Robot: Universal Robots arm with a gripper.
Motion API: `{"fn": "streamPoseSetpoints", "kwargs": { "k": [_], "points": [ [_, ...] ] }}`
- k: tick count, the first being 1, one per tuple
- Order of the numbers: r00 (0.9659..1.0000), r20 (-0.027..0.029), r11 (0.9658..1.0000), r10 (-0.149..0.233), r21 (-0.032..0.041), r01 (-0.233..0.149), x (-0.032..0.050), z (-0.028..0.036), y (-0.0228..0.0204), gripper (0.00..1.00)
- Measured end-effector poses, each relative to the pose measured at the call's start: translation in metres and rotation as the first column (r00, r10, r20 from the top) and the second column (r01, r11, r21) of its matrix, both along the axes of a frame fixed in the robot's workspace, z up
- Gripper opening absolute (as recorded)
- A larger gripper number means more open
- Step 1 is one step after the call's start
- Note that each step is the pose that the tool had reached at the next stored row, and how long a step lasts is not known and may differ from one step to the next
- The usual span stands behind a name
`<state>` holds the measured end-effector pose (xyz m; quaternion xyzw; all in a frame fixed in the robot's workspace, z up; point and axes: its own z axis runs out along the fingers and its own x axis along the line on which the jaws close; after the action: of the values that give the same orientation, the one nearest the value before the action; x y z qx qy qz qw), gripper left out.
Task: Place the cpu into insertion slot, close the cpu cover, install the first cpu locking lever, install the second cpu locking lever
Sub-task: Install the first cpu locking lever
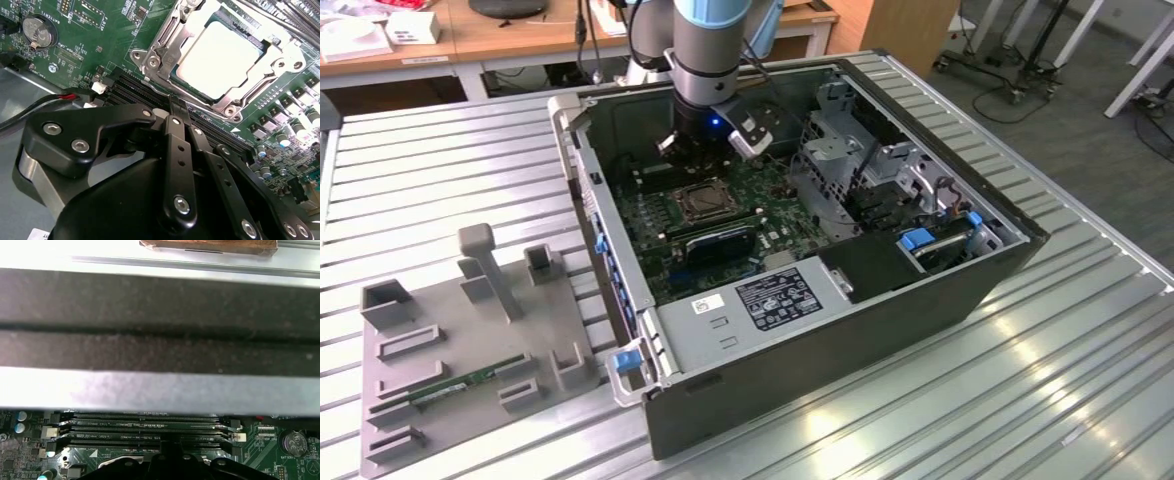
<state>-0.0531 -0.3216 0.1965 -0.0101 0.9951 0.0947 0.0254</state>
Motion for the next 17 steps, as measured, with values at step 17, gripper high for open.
{"fn": "streamPoseSetpoints", "kwargs": {
  "k": [17],
  "points": [
    [1.0, 0.0001, 1.0, 0.0, -0.0008, 0.0, 0.0006, 0.0, -0.0008, 0.11]
  ]
}}
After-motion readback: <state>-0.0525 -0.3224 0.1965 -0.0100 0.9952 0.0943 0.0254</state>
